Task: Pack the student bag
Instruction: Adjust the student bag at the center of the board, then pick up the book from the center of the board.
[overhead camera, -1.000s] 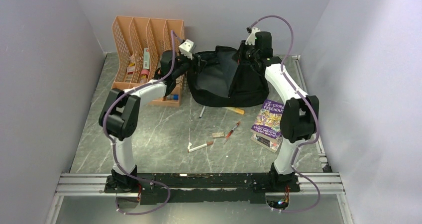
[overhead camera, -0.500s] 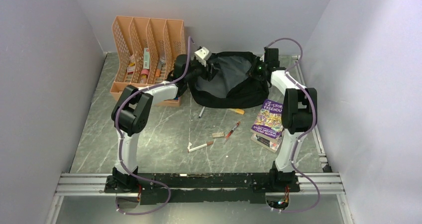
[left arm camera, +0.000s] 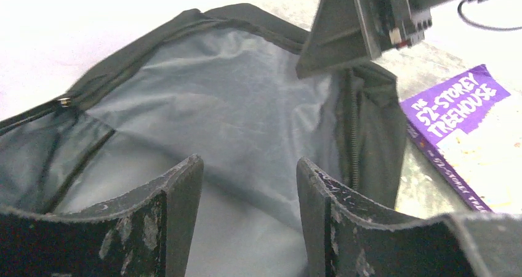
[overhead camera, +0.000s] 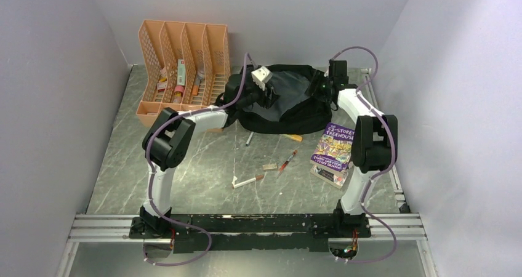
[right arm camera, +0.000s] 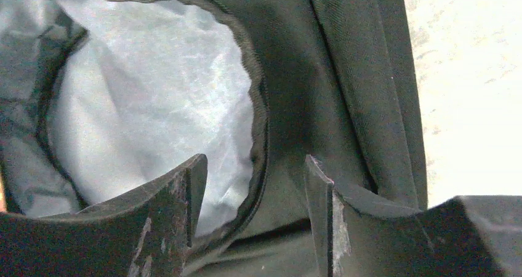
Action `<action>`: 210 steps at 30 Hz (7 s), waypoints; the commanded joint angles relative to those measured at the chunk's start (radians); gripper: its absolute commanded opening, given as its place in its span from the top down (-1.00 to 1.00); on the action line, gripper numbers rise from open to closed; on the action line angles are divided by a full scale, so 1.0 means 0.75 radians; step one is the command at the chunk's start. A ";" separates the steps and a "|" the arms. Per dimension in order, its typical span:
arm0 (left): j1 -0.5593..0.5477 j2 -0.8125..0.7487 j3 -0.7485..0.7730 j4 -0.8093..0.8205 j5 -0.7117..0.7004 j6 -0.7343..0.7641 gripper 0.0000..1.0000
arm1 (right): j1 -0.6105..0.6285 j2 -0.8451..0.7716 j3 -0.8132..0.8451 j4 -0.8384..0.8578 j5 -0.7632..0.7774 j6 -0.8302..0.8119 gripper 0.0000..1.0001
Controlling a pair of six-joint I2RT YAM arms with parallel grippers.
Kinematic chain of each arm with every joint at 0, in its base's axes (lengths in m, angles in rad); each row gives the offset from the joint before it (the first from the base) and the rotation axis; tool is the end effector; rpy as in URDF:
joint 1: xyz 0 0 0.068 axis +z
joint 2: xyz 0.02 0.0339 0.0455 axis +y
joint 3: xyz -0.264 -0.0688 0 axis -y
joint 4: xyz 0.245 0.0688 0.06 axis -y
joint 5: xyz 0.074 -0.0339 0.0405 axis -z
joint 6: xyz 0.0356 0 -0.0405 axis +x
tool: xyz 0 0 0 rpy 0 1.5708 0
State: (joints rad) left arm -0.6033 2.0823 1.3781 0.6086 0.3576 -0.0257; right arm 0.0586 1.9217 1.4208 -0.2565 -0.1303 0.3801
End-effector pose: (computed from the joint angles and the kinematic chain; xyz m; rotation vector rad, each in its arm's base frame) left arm 0.3896 -0.2835 0.2206 0.7501 1.5467 -0.7683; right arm 0.4329 0.0300 0.2213 0.3108 2.3291 0.3697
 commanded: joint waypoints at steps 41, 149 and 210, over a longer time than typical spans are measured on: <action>-0.312 -0.375 -0.347 -0.199 -0.131 -0.787 -0.67 | -0.011 -1.242 -0.967 -0.427 0.759 0.543 -0.73; -0.251 -1.558 -0.325 -1.420 -0.079 0.164 0.90 | 0.190 -1.084 -0.664 0.948 -1.388 -0.267 -0.62; -0.251 -1.598 -0.462 -0.725 0.387 -0.181 -0.18 | 0.407 -0.757 -0.562 2.764 -1.419 1.419 1.00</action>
State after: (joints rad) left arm -0.7891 0.8742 1.0183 -0.0196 0.5549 -0.1287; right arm 0.3656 1.3453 0.9489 1.4960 -1.2423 1.3003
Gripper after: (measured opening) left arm 0.653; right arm 0.255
